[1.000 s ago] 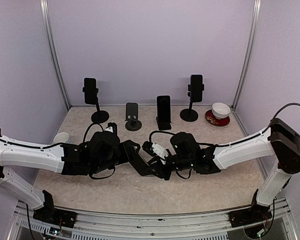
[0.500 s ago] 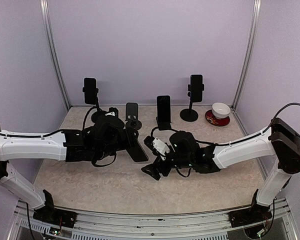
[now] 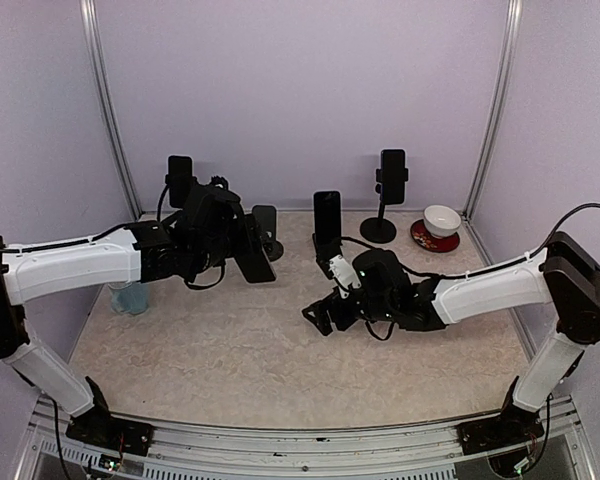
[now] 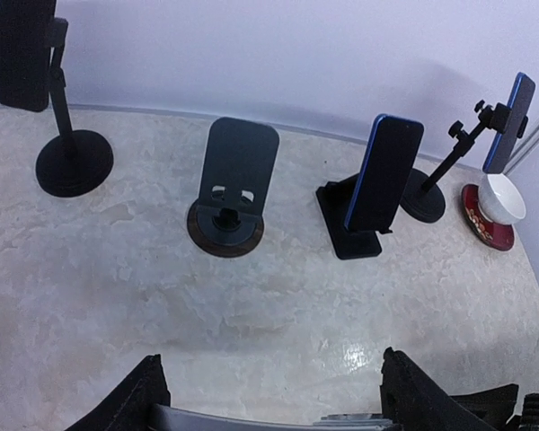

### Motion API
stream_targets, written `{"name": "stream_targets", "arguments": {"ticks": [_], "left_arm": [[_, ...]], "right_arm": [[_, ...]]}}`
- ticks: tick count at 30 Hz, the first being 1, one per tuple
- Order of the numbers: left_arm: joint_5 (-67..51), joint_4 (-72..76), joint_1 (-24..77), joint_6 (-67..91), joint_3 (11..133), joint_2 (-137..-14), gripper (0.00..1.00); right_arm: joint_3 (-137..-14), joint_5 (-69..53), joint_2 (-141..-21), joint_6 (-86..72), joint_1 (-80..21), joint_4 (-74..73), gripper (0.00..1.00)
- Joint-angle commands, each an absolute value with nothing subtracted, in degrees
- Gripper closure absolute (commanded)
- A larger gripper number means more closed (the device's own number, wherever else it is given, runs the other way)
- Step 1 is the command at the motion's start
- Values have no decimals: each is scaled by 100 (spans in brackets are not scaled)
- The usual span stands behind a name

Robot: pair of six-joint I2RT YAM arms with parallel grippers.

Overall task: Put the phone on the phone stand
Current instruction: Pass from the right arm to the left, then place the phone on the phone stand.

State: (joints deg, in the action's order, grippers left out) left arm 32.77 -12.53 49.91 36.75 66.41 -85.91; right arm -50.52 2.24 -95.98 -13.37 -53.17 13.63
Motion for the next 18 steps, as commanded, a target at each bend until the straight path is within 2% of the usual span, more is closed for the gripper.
{"name": "stream_targets", "arguments": {"ticks": [1,18], "left_arm": [[3215,-1064,4705,3084,7179,-8782,48],[3304,-1231,4143,1788,8866,-10140,48]], "right_arm": [[-4946,119,-9450,-1752,-5085,1256,0],[-4873,87,-9429,-1866,-4947,1289,0]]}}
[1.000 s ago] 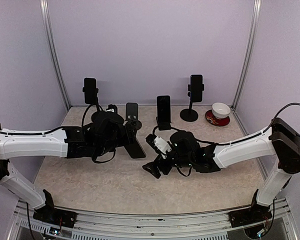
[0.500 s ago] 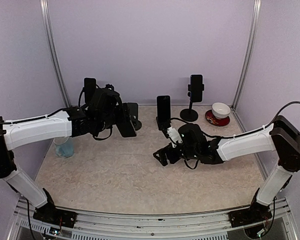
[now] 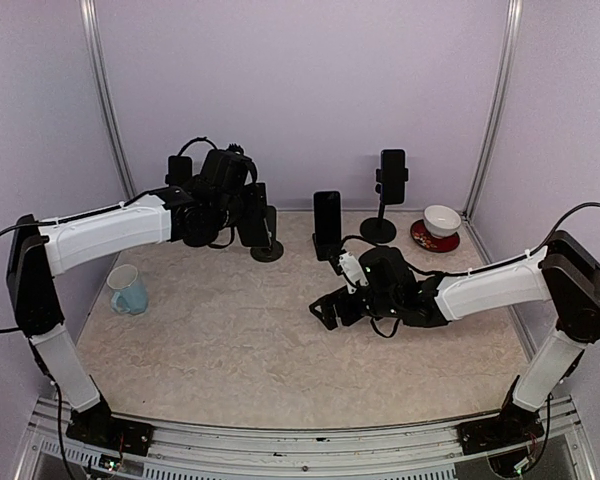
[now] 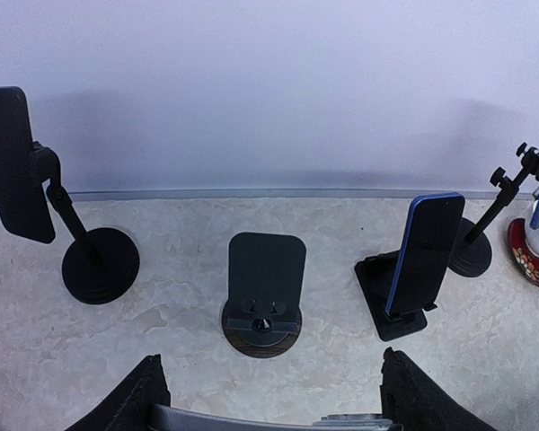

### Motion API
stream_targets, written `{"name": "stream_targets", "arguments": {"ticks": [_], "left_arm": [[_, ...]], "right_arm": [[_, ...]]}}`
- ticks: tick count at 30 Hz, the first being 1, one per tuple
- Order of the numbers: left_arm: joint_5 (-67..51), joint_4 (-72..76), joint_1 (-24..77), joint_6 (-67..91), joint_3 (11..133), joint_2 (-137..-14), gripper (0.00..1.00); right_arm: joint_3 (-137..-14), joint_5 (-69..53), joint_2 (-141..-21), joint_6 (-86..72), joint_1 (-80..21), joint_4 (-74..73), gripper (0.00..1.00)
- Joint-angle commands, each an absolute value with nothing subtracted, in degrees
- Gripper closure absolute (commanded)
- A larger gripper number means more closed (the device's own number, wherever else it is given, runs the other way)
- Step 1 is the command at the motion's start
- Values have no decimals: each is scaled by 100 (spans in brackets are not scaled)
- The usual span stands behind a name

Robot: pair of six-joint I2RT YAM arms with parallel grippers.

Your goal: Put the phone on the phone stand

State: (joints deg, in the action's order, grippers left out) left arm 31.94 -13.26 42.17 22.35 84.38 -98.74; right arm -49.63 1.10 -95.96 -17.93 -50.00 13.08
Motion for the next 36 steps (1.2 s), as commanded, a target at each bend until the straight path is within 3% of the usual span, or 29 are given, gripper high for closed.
{"name": "stream_targets", "arguments": {"ticks": [1,36], "left_arm": [[3305,-1220,4133,1728,8948,-10214,48],[3020,-606,3671,1175,10320,-11856,48]], "right_arm": [[-4874,88,-9430,-1868,-4936,1294,0],[-4844,-63,-9584,-1941,-4838,1375,0]]}}
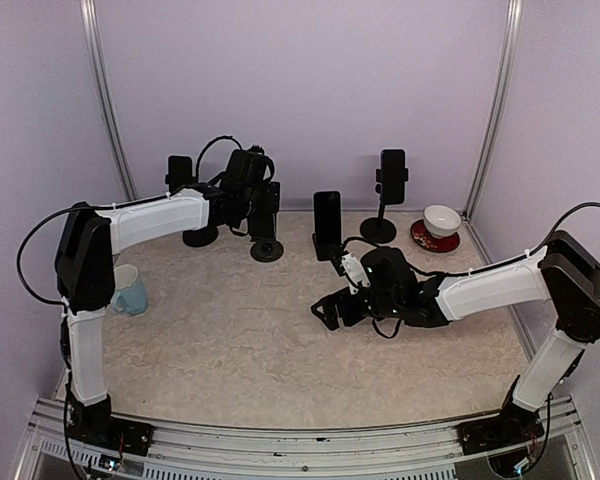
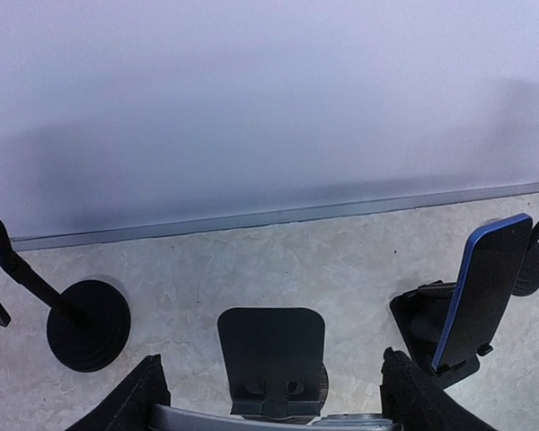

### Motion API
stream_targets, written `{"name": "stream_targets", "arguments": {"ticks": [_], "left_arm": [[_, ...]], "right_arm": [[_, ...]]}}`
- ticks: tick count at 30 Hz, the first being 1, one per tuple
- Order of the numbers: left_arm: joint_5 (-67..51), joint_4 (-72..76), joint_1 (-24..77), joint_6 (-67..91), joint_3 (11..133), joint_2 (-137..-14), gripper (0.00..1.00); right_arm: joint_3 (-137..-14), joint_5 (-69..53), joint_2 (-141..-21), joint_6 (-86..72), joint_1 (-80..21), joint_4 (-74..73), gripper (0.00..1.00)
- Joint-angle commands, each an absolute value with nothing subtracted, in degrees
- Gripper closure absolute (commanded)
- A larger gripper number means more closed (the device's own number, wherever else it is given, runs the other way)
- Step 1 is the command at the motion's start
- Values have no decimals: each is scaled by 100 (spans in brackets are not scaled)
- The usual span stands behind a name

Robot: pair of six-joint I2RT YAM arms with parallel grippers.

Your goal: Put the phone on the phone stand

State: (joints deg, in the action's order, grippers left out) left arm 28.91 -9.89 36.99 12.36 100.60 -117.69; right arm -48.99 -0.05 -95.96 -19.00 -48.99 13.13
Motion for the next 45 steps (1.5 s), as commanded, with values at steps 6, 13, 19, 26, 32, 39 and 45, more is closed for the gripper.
{"name": "stream_targets", "arguments": {"ticks": [6,13,19,26,32,39,45], "left_arm": [[3048,-513,3587,1228,10312,-11950,48],[2941,-380,3518,1311,10329,-12056,48],[2782,-334,3495,1408,10382,-12160,48],[2830,-429,3478,1480,10517,-12337,48],[2852,-456,3470,1530,10576,-12441,45],[2906,-492,3450,1555,10613,-12513,38],[2888,-506,3428,1570,10665,-12581,28]], "right_arm": [[-4865,-100,-9640,-1956,-4840,1389,0],[-4871,-158,-9685,-1955,-4834,1397,0],[-4879,-177,-9720,-1957,-4812,1396,0],[-4892,-209,-9771,-1956,-4793,1400,0],[-4905,-217,-9804,-1956,-4774,1389,0],[-4904,-237,-9800,-1954,-4773,1389,0],[-4909,-245,-9802,-1962,-4764,1388,0]]}}
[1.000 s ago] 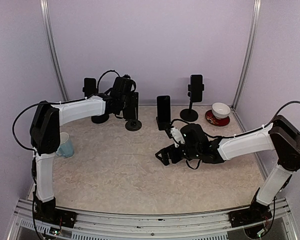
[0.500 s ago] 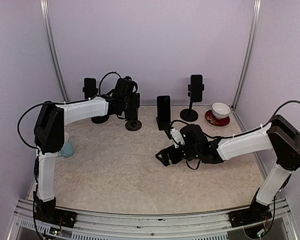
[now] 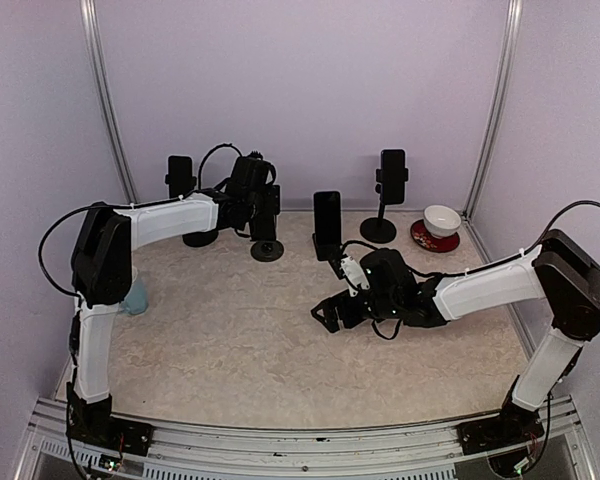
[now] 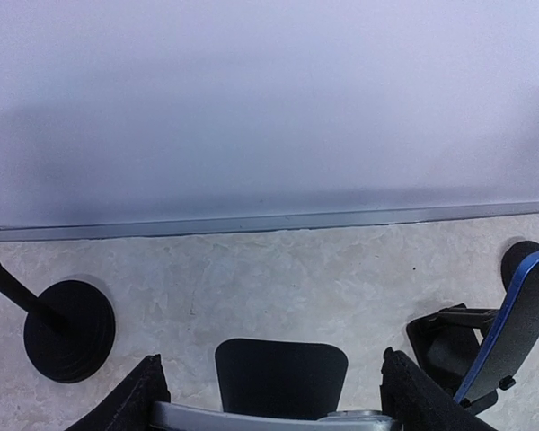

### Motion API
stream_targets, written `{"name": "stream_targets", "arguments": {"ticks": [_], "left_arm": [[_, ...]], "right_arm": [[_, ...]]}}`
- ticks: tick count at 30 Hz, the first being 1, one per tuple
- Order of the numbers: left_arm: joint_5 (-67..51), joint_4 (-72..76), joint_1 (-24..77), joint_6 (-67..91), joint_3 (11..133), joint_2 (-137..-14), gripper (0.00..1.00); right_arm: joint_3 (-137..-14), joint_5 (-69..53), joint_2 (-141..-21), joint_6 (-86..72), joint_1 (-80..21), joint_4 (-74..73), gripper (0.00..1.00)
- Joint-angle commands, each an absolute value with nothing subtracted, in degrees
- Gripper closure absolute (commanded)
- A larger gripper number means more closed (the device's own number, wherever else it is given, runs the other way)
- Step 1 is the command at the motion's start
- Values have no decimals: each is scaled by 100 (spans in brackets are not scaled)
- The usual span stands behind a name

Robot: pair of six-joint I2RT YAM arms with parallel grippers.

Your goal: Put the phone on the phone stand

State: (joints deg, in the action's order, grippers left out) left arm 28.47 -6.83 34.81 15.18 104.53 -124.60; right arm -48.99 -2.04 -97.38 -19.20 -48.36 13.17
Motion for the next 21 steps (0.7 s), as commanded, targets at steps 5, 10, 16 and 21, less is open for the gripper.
{"name": "stream_targets", "arguments": {"ticks": [5,10,16,21], "left_arm": [[2857,-527,3411,1569,10739,-12661,20],[2844,-519,3405,1548,10792,-12718,17],[2844,-480,3383,1563,10791,-12766,16],[2832,-468,3378,1582,10798,-12775,16]], "right_arm": [[-4905,-245,-9800,-1964,-4768,1380,0],[-4905,-254,-9800,-1961,-4759,1380,0],[-4905,-248,-9800,-1965,-4759,1380,0],[-4904,-246,-9800,-1960,-4755,1380,0]]}}
